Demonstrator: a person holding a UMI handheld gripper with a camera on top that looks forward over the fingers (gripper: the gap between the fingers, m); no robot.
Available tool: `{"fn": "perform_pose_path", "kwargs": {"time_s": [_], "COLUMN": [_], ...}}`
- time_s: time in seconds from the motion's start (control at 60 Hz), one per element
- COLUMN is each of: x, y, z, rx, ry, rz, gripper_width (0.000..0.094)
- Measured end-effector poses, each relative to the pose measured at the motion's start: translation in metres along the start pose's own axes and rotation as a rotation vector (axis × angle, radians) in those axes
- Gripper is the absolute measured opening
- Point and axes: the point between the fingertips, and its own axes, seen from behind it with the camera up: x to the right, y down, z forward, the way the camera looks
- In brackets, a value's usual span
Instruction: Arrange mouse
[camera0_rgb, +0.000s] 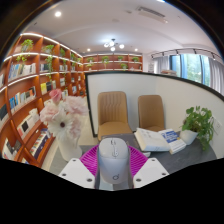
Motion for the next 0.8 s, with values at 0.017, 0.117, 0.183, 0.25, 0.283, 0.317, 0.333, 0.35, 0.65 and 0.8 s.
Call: {"fn": "perform_pose_path", "kwargs": {"time_s": [0.017, 0.117, 0.183, 0.25, 0.283, 0.317, 0.333, 0.35, 0.65, 0.8], "x": [-0.019, -0.071, -0.089, -0.099, -0.106, -0.11, -0.112, -0.11, -0.112, -0.114], "y": [0.013, 0.073, 0.123, 0.168, 0.187, 0.204, 0.212, 0.219, 0.244, 0.244], "z": [0.004, 0.024, 0.038, 0.052, 0.052, 0.055, 0.057, 0.061, 0.062, 0.058], "rx": [-0.006, -0.086, -0.165, -0.221, -0.247, -0.268, -0.279, -0.291, -0.273, -0.318], "ry": [-0.006, -0.056, -0.051, -0.044, -0.034, -0.034, -0.033, -0.033, -0.021, -0.036], "rz": [-0.005, -0.013, -0.029, -0.062, -0.075, -0.081, -0.082, -0.083, -0.08, -0.026], "gripper_width": [0.0382, 0.0382, 0.0382, 0.0382, 0.0383, 0.0383, 0.0382, 0.0382, 0.0456, 0.0616]}}
